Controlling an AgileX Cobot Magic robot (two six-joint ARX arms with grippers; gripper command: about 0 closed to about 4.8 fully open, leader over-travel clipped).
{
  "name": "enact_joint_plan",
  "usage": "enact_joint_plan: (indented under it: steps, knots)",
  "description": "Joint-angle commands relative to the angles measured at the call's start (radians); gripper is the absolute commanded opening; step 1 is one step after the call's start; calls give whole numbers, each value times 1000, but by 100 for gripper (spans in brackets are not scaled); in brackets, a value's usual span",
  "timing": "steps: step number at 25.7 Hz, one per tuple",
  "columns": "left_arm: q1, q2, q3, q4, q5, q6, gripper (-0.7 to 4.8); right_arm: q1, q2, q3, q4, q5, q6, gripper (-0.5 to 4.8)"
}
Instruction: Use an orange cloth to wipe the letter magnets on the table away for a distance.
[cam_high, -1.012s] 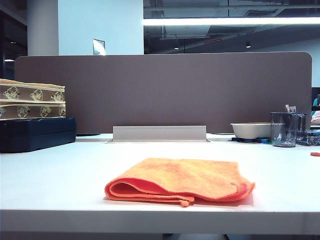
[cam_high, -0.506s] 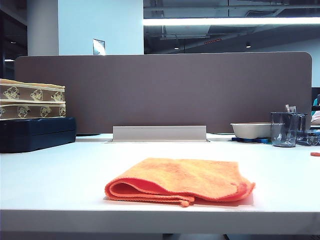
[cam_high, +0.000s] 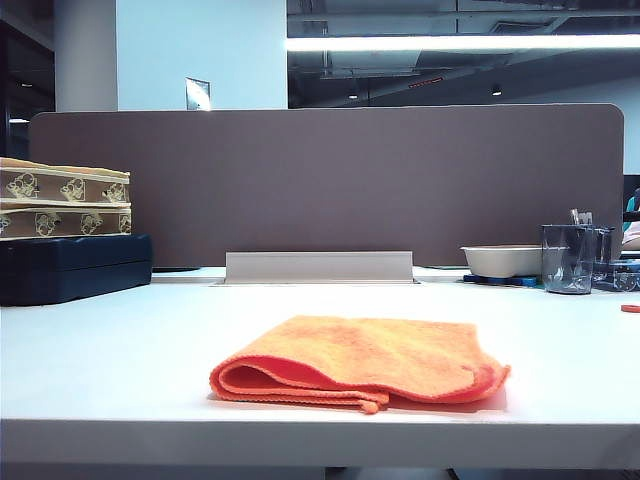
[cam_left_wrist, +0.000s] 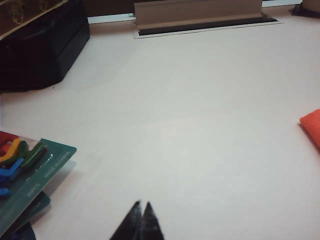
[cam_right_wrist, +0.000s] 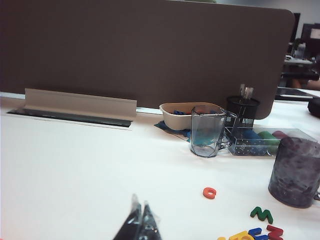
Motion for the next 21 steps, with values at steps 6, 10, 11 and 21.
enact_joint_plan:
  steps: [6, 10, 11, 21]
  knots:
    - [0, 0, -2, -8, -1, -3, -5, -18, -3, -7, 21, -2, 19, -4]
    - [0, 0, -2, -8, -1, -3, -5, -34, -3, -7, 21, 2, 19, -4]
    - [0, 0, -2, -8, -1, -3, -5, -39, -3, -7, 21, 6, 19, -4]
    - [0, 0, -2, -8, -1, -3, -5, -54, -3, -7, 17, 83, 68, -4]
